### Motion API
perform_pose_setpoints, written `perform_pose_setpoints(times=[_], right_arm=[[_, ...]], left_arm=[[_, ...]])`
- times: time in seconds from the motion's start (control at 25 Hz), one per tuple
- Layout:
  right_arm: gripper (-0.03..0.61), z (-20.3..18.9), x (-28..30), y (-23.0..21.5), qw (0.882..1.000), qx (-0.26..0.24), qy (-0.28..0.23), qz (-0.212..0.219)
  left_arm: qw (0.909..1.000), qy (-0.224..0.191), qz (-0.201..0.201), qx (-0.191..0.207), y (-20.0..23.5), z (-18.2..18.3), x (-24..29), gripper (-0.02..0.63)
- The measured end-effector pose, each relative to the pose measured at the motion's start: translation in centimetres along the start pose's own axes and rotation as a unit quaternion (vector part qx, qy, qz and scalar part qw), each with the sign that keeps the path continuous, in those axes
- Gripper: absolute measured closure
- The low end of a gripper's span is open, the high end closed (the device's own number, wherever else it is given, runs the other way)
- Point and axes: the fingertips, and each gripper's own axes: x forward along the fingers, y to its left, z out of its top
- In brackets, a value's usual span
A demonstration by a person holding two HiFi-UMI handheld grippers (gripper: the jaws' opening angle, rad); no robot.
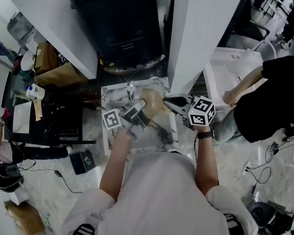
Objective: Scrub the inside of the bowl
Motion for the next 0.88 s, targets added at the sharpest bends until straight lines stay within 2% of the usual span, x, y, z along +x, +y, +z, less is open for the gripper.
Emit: perform_pose_setpoints(times=[0.12,0.24,0.4,0.52,0.64,0.72,0.8,0.88], right_arm=[[0.554,0.5,0.1,1.7,0.998,-0.041,0.032,0.021],[0.554,1.9,-0.3,3.3,0.995,-0.082,0.039,0.036],[0.554,5.0,-1.6,4.6,0.993,-0.098,-0.007,0.064],[0.554,5.9,-1.9,5.2,0.992,-0.1,-0.026,0.074],[0.554,6.8,-2.1,6.0,0.99,-0.087,-0.069,0.088],[0.554,7.2,-2.1,5.8,0.99,-0.08,-0.085,0.082],[0.554,7.0,-1.9,4.9,0.992,-0.078,-0.08,0.061],[0.555,6.6,-1.9,3.6,0.994,-0.061,-0.082,0.032]], left_arm=[[0.9992,-0.025,0.015,0.028,0.0,2.1,-0.1,0.066],[0.9973,-0.016,0.039,0.06,0.2,2.9,-0.3,0.066],[0.9929,-0.005,0.074,0.094,0.6,3.4,-0.6,0.066],[0.9913,0.008,0.087,0.098,1.1,2.6,-1.1,0.066],[0.9883,0.035,0.112,0.097,2.6,0.8,-1.7,0.066],[0.9878,0.054,0.115,0.091,3.2,-0.8,-1.8,0.066],[0.9906,0.06,0.097,0.076,2.9,-2.1,-1.6,0.066],[0.988,0.087,0.097,0.083,3.1,-3.6,-1.8,0.066]])
